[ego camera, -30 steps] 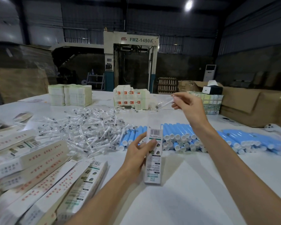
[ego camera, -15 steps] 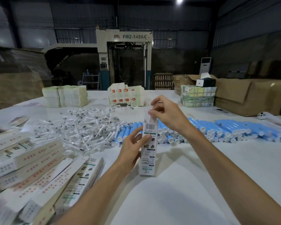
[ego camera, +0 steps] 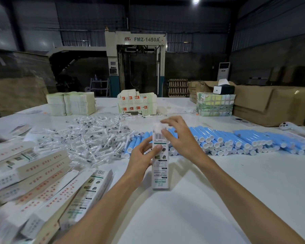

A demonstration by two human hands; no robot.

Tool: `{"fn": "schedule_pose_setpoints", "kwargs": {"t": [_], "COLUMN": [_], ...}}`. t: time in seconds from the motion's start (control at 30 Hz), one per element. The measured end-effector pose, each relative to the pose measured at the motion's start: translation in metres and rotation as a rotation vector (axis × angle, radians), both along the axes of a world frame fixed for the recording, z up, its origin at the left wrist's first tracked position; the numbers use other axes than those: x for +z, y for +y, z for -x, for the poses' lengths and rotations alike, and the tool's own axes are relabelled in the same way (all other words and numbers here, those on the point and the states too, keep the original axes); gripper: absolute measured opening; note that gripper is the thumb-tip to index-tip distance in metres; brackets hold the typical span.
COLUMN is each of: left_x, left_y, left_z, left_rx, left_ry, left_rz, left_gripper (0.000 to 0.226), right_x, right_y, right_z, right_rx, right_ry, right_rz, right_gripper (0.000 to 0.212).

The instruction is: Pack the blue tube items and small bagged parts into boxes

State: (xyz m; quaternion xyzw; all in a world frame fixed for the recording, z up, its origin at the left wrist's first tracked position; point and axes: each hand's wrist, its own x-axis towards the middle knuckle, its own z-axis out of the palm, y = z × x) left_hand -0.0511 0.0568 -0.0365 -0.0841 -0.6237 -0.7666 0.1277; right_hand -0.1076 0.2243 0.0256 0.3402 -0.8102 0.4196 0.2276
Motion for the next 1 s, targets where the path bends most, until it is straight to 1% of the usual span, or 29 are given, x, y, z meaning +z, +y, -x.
{"fn": "schedule_pose_setpoints", "kwargs": {"t": [0.07, 0.13, 0.17, 0.23, 0.33, 0.4, 0.53, 0.7, 0.87, 0.93, 1.0], "left_x": [0.0, 0.0, 0.0, 0.001, 0.003, 0.003, 0.004, 0.004, 0.004, 0.006, 0.007], "left_y": [-0.001, -0.002, -0.002, -0.002, -0.004, -0.006, -0.008, -0.011, -0.013, -0.012, -0.011], "left_z": [0.0, 0.0, -0.001, -0.001, -0.002, -0.003, -0.002, 0.0, 0.0, -0.001, -0.002], "left_rx": [0.02, 0.039, 0.042, 0.037, 0.021, 0.001, 0.006, 0.001, 0.005, 0.004, -0.009], "left_ry": [0.018, 0.044, 0.057, 0.076, 0.093, 0.106, 0.131, 0.144, 0.097, 0.082, 0.074], "left_rz": [-0.002, 0.021, 0.032, 0.053, 0.092, 0.113, 0.165, 0.176, 0.153, 0.163, 0.185], "left_gripper": [0.059, 0.068, 0.07, 0.07, 0.068, 0.066, 0.064, 0.055, 0.053, 0.054, 0.054], "right_x": [-0.01, -0.018, -0.022, -0.028, -0.033, -0.035, -0.037, -0.034, -0.032, -0.031, -0.03], "right_y": [0.003, 0.006, 0.007, 0.009, 0.008, 0.006, 0.004, 0.007, 0.013, 0.013, 0.014], "right_z": [-0.001, -0.002, -0.002, -0.002, -0.004, -0.006, -0.008, -0.007, -0.007, -0.008, -0.008], "right_rx": [-0.008, 0.049, 0.092, 0.157, 0.227, 0.258, 0.307, 0.3, 0.307, 0.308, 0.306], "right_ry": [-0.077, -0.198, -0.237, -0.255, -0.296, -0.335, -0.399, -0.394, -0.381, -0.388, -0.432], "right_rz": [0.203, 0.3, 0.3, 0.286, 0.369, 0.402, 0.396, 0.362, 0.282, 0.362, 0.465], "right_gripper": [0.03, 0.03, 0.032, 0.037, 0.04, 0.038, 0.028, 0.024, 0.017, 0.016, 0.021]}}
